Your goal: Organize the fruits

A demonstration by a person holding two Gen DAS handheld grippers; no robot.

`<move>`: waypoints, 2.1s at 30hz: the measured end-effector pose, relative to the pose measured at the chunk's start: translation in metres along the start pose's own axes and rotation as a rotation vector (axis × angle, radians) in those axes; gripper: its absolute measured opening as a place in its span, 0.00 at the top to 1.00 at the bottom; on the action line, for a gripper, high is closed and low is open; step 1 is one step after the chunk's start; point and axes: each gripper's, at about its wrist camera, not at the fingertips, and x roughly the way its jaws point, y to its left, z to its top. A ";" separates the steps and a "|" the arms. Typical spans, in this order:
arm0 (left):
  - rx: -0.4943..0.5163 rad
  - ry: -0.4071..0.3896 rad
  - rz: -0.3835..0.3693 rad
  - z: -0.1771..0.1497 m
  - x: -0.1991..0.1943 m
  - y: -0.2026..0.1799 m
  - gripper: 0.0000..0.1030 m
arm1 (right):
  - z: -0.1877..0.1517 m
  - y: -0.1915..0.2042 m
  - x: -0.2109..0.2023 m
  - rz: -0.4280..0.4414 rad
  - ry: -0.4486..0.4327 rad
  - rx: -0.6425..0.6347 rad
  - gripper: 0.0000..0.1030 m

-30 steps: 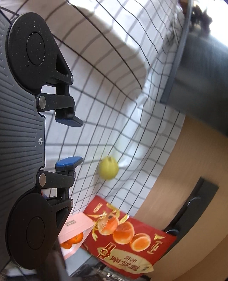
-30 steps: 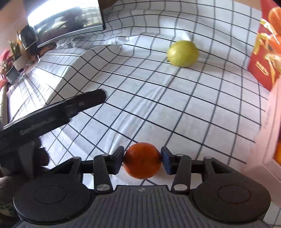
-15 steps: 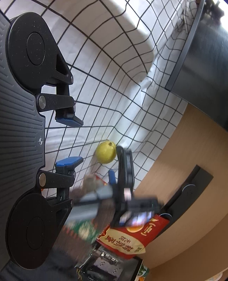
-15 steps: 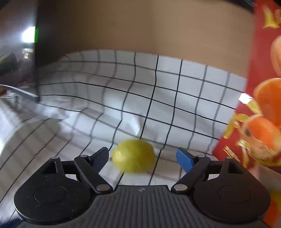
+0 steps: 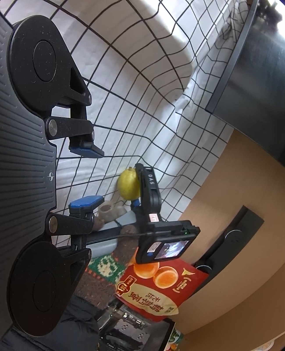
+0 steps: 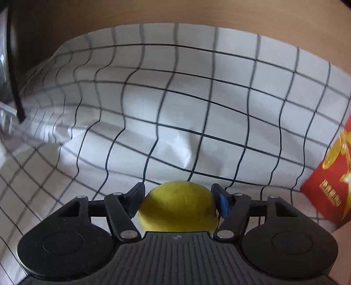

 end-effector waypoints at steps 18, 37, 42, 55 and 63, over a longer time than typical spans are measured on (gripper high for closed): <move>0.054 -0.019 -0.006 -0.003 -0.001 -0.007 0.59 | -0.004 0.005 0.000 -0.034 0.013 -0.054 0.33; 0.059 0.156 -0.044 -0.001 0.009 -0.028 0.59 | -0.152 -0.064 -0.228 0.136 -0.029 0.036 0.33; 0.249 0.216 -0.011 -0.011 0.015 -0.068 0.59 | -0.204 -0.091 -0.245 0.079 -0.039 0.070 0.33; 0.482 0.339 0.025 -0.060 0.046 -0.121 0.55 | -0.256 -0.112 -0.241 0.033 -0.095 0.072 0.33; 0.444 0.329 0.063 -0.056 0.045 -0.115 0.55 | -0.262 -0.116 -0.239 0.028 -0.121 0.087 0.22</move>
